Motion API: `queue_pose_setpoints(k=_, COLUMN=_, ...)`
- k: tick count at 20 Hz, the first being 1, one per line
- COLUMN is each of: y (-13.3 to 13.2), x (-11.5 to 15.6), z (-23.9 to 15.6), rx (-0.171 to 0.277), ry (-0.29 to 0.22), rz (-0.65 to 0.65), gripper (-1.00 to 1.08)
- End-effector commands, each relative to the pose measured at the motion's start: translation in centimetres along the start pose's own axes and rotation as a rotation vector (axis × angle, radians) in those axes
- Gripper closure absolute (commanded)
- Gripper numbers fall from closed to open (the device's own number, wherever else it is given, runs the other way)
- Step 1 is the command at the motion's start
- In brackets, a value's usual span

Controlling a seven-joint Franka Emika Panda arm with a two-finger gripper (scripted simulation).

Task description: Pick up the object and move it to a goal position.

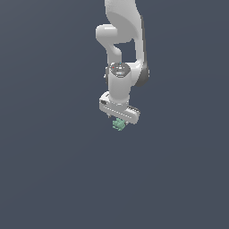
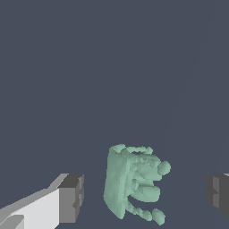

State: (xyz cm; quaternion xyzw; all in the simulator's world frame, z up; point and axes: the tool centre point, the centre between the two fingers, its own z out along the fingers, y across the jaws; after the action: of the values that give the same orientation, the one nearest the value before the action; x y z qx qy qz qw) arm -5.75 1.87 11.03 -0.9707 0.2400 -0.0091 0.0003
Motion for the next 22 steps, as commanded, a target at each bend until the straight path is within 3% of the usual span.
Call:
queue_pose_setpoints(k=1, y=0.0, x=-1.0, z=0.7, rx=-0.001, ry=-0.006, rz=0.042, gripper=-0.92)
queue_pose_setpoints(k=9, y=0.2, x=-2.7, z=1.8, rx=-0.006, ry=-0.016, rz=0.112, gripper=-0.92)
queue_pose_setpoints(k=22, y=0.2, x=-3.0, z=4.2, rx=-0.006, ry=-0.017, rz=0.116, gripper=-0.92)
